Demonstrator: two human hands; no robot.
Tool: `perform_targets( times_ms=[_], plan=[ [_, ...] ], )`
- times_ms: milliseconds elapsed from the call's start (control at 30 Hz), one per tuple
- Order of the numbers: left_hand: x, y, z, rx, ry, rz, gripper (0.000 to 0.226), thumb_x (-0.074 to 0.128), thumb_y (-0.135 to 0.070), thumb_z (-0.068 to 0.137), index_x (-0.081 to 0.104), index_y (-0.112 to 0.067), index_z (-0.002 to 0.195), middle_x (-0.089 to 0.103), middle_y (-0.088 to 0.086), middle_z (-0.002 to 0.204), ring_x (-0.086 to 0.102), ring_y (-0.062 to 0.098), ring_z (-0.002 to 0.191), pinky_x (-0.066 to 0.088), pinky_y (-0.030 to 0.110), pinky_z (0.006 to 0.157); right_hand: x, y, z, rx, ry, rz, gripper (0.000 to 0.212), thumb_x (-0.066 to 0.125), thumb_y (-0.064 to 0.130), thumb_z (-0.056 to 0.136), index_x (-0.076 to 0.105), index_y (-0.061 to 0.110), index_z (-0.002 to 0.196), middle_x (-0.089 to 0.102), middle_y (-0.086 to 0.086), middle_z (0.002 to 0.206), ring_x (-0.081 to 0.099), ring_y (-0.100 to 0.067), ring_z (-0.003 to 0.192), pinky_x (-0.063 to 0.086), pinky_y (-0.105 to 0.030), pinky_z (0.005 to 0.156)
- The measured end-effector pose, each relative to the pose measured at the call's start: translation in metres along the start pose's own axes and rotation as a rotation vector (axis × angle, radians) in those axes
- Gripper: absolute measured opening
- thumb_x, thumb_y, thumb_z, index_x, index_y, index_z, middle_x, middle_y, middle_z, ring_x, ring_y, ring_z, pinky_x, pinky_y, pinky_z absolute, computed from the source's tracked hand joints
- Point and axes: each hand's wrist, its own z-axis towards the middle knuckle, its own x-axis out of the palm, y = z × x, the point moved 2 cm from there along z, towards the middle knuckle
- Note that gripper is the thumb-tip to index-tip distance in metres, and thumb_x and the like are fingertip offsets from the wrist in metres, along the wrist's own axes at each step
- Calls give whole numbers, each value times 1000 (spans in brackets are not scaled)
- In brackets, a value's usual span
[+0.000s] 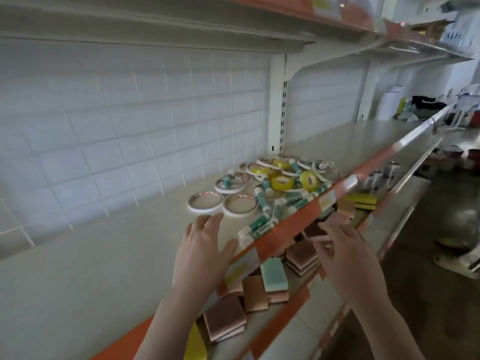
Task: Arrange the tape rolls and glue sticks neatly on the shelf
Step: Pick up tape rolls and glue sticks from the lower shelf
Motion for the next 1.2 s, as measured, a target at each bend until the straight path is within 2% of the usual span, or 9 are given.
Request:
perform_targets(
  times_ms=[133, 300, 433, 633, 733, 867, 967, 1067, 1200],
  plan=[
    [26, -18, 38, -7, 1, 5, 52, 55, -39, 90, 39, -27, 138, 41, -4, 141, 35, 16, 129, 34, 27, 98, 9, -23, 55, -29, 5, 48, 36, 57, 26, 89, 57, 15, 123, 61, -2, 113, 57, -18, 102, 46, -31, 82],
    [53, -28, 62, -67, 11, 14, 41, 58, -38, 88, 54, -27, 127, 54, -4, 128, 46, 14, 120, 38, 28, 95, 24, -37, 109, -110, 3, 121, 35, 60, 23, 88, 59, 11, 121, 62, -6, 109, 60, -21, 93, 43, -28, 73],
    [68, -33, 68, -233, -28, 51, 33, 59, -36, 87, 62, -27, 118, 61, -4, 112, 54, 15, 107, 41, 26, 88, 44, -42, 153, -313, 24, 200, 31, 66, 15, 83, 64, 5, 112, 66, -13, 102, 62, -32, 89, 52, -41, 73],
    [71, -45, 56, -490, -110, 105, 24, 63, -36, 84, 69, -28, 105, 59, -7, 98, 58, 14, 96, 36, 21, 75, 60, -44, 187, -572, 59, 302, 30, 70, 13, 80, 66, 6, 109, 68, -11, 97, 63, -32, 88, 53, -39, 71],
    [69, -43, 47, -570, -82, 95, 24, 67, -40, 80, 72, -26, 99, 56, -9, 91, 58, 13, 91, 41, 24, 79, 67, -46, 192, -635, 85, 354, 27, 70, 12, 80, 68, 7, 106, 68, -9, 96, 62, -32, 89, 51, -41, 75],
    [66, -45, 44, -603, -33, 72, 15, 67, -39, 80, 73, -28, 90, 58, -6, 90, 57, 14, 89, 45, 31, 83, 69, -42, 190, -749, 114, 410, 23, 73, 12, 76, 71, 6, 98, 69, -8, 88, 64, -31, 83, 51, -39, 72],
    [63, -46, 47, -587, 0, 91, 7, 66, -36, 82, 66, -29, 82, 56, -6, 85, 57, 15, 83, 46, 32, 80, 69, -36, 190, -834, 197, 429, 24, 68, 20, 80, 71, 9, 101, 70, -4, 92, 64, -26, 88, 51, -36, 75],
    [62, -46, 48, -537, 30, 102, 8, 64, -33, 85, 59, -29, 80, 57, -8, 84, 55, 14, 81, 46, 33, 77, 70, -32, 189, -884, 289, 436, 29, 60, 29, 83, 70, 12, 104, 70, 0, 94, 63, -23, 91, 54, -36, 75],
    [57, -43, 46, -507, 35, 125, 12, 57, -36, 89, 59, -24, 86, 62, -9, 84, 57, 13, 81, 47, 34, 74, 77, -24, 186, -920, 445, 386, 40, 58, 41, 85, 64, 18, 118, 63, 8, 109, 53, -15, 108, 46, -29, 91]
  ],
)
